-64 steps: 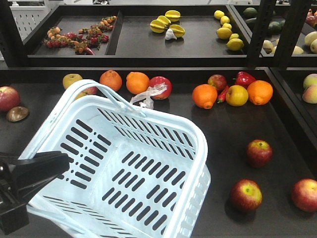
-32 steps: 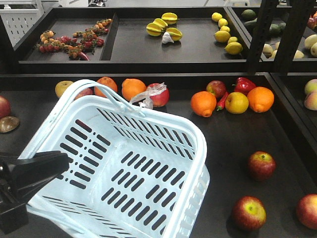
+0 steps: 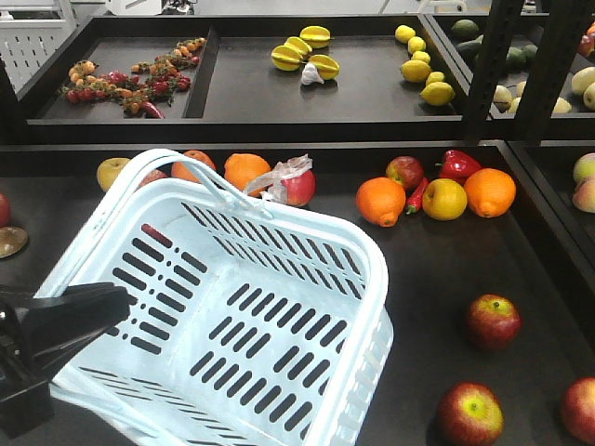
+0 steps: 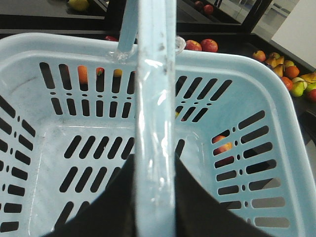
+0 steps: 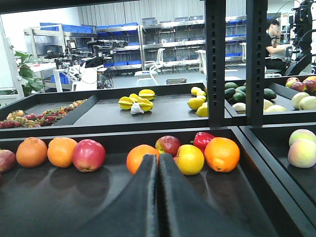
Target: Pick three apples into basket with both arms
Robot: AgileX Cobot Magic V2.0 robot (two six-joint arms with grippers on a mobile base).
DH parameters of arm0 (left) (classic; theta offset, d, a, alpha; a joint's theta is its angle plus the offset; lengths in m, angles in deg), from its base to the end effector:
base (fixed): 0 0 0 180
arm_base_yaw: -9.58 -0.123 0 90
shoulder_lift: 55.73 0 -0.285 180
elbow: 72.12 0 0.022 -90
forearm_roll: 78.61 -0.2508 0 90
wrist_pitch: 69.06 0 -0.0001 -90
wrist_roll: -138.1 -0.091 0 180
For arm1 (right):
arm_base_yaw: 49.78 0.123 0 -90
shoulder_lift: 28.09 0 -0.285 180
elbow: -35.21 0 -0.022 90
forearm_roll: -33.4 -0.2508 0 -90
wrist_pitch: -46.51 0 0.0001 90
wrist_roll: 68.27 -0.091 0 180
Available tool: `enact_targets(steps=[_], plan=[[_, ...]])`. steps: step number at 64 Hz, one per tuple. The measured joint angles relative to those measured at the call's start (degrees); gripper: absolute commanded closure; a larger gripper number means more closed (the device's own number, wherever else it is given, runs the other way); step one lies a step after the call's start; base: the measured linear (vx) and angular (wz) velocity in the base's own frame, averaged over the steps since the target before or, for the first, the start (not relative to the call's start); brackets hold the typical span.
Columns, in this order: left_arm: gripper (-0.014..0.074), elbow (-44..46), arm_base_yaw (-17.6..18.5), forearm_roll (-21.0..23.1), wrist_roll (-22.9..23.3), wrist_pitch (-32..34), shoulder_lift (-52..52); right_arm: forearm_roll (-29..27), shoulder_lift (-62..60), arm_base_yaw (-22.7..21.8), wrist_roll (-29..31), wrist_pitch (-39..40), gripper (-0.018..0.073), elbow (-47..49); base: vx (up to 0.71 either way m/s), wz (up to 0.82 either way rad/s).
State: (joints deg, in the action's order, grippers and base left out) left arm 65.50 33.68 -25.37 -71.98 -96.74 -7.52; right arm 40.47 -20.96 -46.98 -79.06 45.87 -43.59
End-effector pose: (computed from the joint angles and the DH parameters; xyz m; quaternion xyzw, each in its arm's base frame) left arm 0.1152 -0.0887 0.3287 0.1413 0.7897 -0.3578 0.4779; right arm 0.0566 0.0026 0.2035 0.0060 0.6856 0.0409 0.7268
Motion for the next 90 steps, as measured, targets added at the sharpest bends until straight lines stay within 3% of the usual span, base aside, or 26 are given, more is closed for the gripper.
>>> enact_targets(steps=[81,90], plan=[[0.0604,0.0,0.0,0.0,0.0,0.1,0.0,0.0,0.0,0.0,0.0,0.0,0.0564,0.0,0.0,0.0],[0.0604,0.0,0.0,1.7,-0.4,0.6,0.7,0.0,0.0,0.0,0.0,0.0,0.0564,0.0,0.0,0.0]])
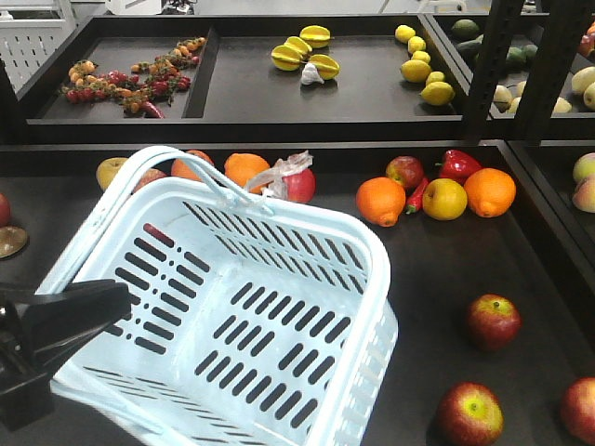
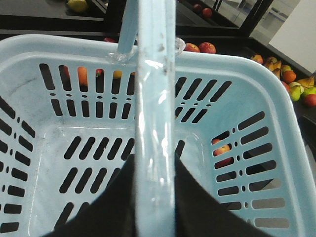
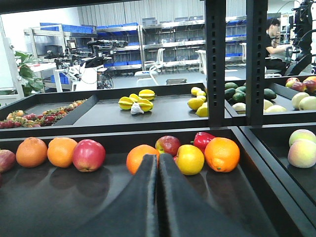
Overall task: Pick three apples into basket with both arms
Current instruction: 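Lower the basket onto the table with the left gripper and release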
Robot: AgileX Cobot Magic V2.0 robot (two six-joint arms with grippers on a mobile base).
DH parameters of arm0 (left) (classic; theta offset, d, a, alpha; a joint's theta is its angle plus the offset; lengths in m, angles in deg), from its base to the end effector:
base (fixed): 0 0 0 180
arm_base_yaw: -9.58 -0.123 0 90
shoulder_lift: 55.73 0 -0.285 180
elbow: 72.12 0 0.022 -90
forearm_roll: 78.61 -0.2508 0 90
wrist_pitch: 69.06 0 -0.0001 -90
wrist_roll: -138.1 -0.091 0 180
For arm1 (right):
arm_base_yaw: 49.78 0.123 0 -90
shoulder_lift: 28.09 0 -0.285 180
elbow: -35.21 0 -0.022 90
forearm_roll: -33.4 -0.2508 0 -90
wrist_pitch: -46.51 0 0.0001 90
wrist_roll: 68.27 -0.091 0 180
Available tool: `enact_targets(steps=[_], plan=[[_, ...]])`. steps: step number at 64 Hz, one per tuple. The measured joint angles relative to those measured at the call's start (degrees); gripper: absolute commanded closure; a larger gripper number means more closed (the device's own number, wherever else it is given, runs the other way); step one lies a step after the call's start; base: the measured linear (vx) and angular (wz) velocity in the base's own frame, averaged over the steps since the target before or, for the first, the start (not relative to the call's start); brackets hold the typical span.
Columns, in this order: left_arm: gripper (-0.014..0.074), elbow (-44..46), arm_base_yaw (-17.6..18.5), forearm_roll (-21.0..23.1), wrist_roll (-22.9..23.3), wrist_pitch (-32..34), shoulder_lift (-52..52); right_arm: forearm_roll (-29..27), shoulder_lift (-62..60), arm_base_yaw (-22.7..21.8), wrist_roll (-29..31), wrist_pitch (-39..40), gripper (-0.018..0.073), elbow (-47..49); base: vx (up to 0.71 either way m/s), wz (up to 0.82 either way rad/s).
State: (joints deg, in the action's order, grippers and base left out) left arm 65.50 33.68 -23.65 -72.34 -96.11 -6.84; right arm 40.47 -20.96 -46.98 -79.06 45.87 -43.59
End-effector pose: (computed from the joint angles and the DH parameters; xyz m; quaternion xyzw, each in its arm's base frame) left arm 0.1178 -0.0899 0.3286 0.1310 0.7894 -0.3651 0.4757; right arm 0.0566 0.0026 0.2035 0.0060 0.6856 0.0409 0.7268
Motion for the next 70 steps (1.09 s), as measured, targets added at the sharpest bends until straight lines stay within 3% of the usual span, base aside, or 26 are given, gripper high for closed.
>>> enact_targets(steps=[15,33,47,56,70], plan=[[0.0604,1.6,0.0,3.4,-9.1,1.8,9.2,0.0,0.0,0.0,0.0,0.0,0.0564,0.0,0.0,0.0],[0.0604,21.3,0.0,2.8,-22.6,-3.9,28.7,0.0,0.0,0.0,0.0,0.0,0.0564,0.0,0.0,0.0],[0.0604,38.7,0.0,-5.9,-24.5,-16.9,45.3,0.0,0.0,0.0,0.0,0.0,0.0564,0.0,0.0,0.0],[0.0604,45.9,0.0,-10.3,-24.6,-21.7,54.0,0.0,0.0,0.0,0.0,0.0,0.0564,0.0,0.0,0.0],[0.0602,53.6,0.0,-11.7,-27.1,-25.3,62.6,0.0,0.0,0.0,0.0,0.0,0.0564,0.0,0.0,0.0]])
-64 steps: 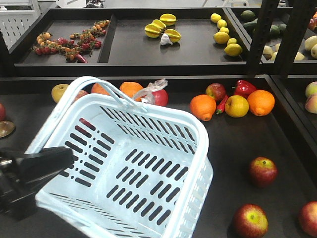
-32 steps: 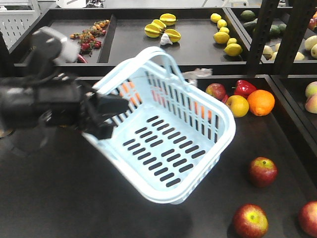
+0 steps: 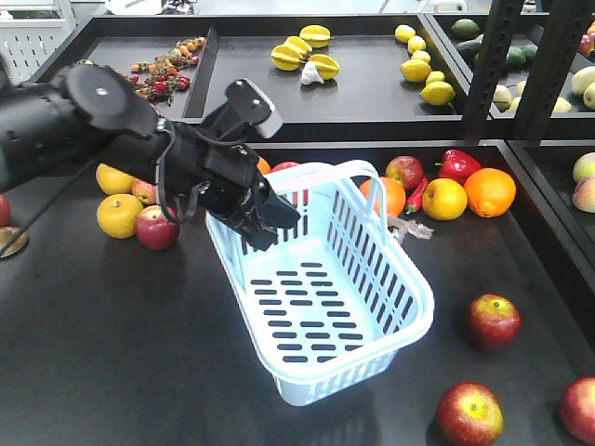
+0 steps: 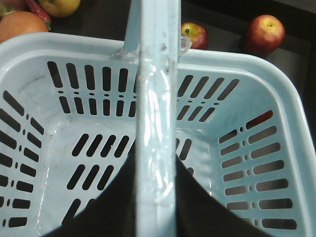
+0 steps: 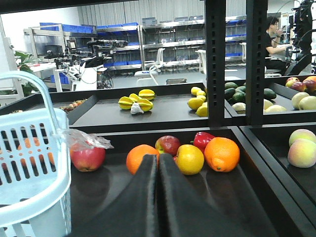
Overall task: Pick three apples into basket with both arms
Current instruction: 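Lower the basket onto the table with the left gripper and release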
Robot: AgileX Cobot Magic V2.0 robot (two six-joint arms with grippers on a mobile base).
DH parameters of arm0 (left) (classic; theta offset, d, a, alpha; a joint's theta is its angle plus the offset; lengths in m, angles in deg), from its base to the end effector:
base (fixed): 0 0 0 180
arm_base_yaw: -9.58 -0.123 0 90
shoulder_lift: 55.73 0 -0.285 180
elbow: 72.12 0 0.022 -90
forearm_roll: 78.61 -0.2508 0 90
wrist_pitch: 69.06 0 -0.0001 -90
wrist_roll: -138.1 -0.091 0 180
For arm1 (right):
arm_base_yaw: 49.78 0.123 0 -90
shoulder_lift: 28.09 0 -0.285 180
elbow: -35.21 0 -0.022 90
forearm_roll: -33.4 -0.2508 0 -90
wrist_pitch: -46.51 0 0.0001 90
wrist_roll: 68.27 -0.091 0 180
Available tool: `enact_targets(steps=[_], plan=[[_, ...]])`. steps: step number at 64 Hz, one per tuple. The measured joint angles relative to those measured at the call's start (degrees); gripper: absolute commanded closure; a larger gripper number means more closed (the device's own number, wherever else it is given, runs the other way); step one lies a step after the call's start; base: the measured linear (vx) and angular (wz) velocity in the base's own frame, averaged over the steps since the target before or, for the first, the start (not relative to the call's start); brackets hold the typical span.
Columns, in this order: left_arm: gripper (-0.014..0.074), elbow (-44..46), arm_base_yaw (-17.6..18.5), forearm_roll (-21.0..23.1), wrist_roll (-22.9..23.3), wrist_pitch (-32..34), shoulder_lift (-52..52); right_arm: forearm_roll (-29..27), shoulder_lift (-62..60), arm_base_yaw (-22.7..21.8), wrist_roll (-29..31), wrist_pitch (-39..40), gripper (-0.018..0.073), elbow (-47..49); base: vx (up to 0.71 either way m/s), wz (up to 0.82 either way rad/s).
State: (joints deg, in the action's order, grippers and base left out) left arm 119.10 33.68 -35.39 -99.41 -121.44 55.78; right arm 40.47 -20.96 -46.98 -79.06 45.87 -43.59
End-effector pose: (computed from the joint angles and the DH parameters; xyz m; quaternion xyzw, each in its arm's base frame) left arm 0.3453 -0.2086 0.3034 0.4772 0.7815 -0.2592 0.3071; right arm 0.0566 0.0026 0.2035 0.0060 0.6856 0.0409 0.7268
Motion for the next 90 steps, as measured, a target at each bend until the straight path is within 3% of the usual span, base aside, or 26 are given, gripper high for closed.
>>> enact_targets(steps=[15,23,47,56,68,76,83,90], plan=[[0.0582,2.7,0.0,-0.1,-1.6,-2.3,3.8,0.0,0.0,0.0,0.0,0.0,0.0564,0.0,0.0,0.0],[0.0524,2.7,0.0,-0.2,-2.0,-2.3,4.7,0.0,0.0,0.0,0.0,0.0,0.0564,0.0,0.0,0.0],[0.0084,2.7,0.0,0.3,-2.0,-2.2,5.3,0.0,0.0,0.0,0.0,0.0,0.0564,0.0,0.0,0.0],[0.0016,2.7,0.0,0.3,-2.0,-2.2,5.3,0.0,0.0,0.0,0.0,0.0,0.0564,0.0,0.0,0.0],[0.0033,2.7,0.0,0.0,-0.4,-3.2,2.9,0.0,0.0,0.0,0.0,0.0,0.0564,0.0,0.0,0.0],[0.0103,2.7,0.0,-2.7,2.8,-5.1,-1.6,0.0,0.0,0.0,0.0,0.0,0.0564,0.0,0.0,0.0],[0.0248,2.7,0.0,-9.1,7.8,-7.7,-6.2,0.0,0.0,0.0,0.0,0.0,0.0564,0.0,0.0,0.0],[0.0468,2.7,0.0,-16.8,13.8,-11.2,-11.1,0.0,0.0,0.0,0.0,0.0,0.0564,0.0,0.0,0.0]])
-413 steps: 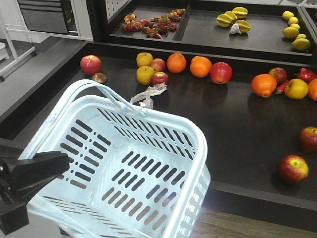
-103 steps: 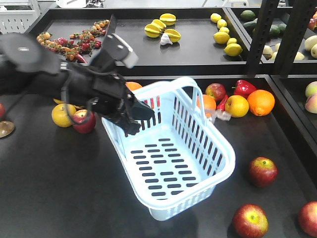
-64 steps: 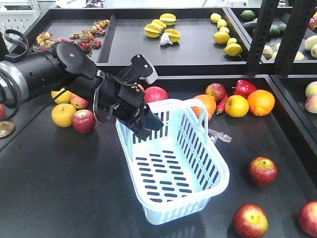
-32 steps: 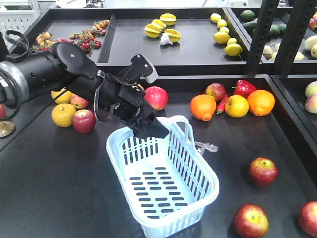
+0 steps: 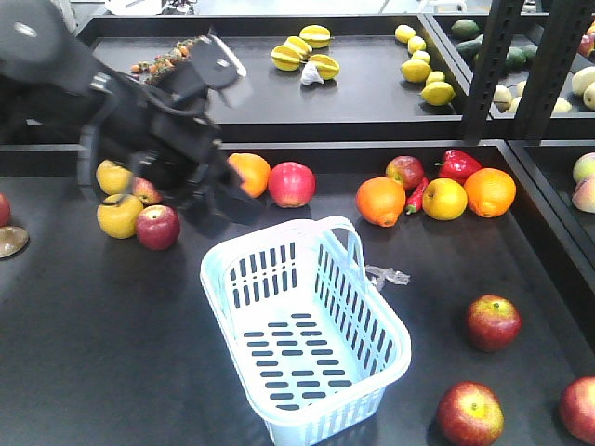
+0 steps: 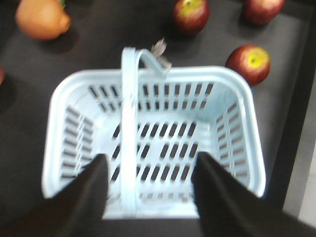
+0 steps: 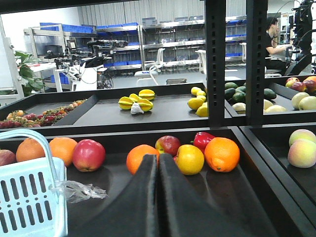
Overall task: Pick three apples into basket with both arms
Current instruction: 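Lower the basket onto the table with the left gripper and release, then reach the right gripper down over a red apple near the robot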
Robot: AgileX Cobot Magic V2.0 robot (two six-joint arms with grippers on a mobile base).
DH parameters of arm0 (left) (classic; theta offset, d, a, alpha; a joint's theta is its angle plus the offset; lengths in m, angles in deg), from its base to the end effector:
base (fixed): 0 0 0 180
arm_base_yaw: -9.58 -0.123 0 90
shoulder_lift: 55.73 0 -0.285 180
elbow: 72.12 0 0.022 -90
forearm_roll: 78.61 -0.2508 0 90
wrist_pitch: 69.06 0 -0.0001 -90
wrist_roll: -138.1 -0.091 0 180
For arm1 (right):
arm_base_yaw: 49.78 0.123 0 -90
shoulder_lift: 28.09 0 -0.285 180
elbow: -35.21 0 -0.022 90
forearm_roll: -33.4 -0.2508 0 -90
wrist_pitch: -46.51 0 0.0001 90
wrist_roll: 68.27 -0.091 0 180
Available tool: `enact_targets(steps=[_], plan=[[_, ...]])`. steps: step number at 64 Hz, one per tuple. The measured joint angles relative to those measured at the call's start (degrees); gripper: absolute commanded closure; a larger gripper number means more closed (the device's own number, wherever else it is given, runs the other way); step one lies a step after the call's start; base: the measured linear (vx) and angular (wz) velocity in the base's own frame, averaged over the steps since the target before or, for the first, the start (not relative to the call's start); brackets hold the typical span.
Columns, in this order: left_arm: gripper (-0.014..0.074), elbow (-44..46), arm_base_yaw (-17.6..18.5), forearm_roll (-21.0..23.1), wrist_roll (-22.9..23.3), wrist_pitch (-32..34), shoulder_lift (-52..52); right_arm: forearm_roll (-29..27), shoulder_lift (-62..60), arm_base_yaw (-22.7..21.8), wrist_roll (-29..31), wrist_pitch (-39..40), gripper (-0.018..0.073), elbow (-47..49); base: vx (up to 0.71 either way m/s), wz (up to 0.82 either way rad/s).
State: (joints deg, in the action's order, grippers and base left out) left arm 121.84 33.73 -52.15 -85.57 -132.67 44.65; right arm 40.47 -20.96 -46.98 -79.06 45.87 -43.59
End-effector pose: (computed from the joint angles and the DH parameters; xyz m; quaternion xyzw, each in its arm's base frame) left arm 0.3001 -0.1744 0.3706 0.4871 0.8057 -0.1784 0.2861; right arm 0.0566 0.0026 0.2035 0.0060 0.6856 0.0409 0.7268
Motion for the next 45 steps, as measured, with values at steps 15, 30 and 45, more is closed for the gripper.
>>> enact_targets(steps=[15,30,45], plan=[[0.0604,-0.6,0.0,-6.8,6.1,-7.3,-9.6,0.0,0.0,0.0,0.0,0.0,0.0564,0.0,0.0,0.0],[0.0604,-17.7,0.0,-1.1,6.3,2.7,-25.5,0.0,0.0,0.0,0.0,0.0,0.0564,0.0,0.0,0.0],[0.0604,-46.7,0.0,6.2,6.3,22.5,-44.7,0.0,0.0,0.0,0.0,0.0,0.0564,0.0,0.0,0.0]])
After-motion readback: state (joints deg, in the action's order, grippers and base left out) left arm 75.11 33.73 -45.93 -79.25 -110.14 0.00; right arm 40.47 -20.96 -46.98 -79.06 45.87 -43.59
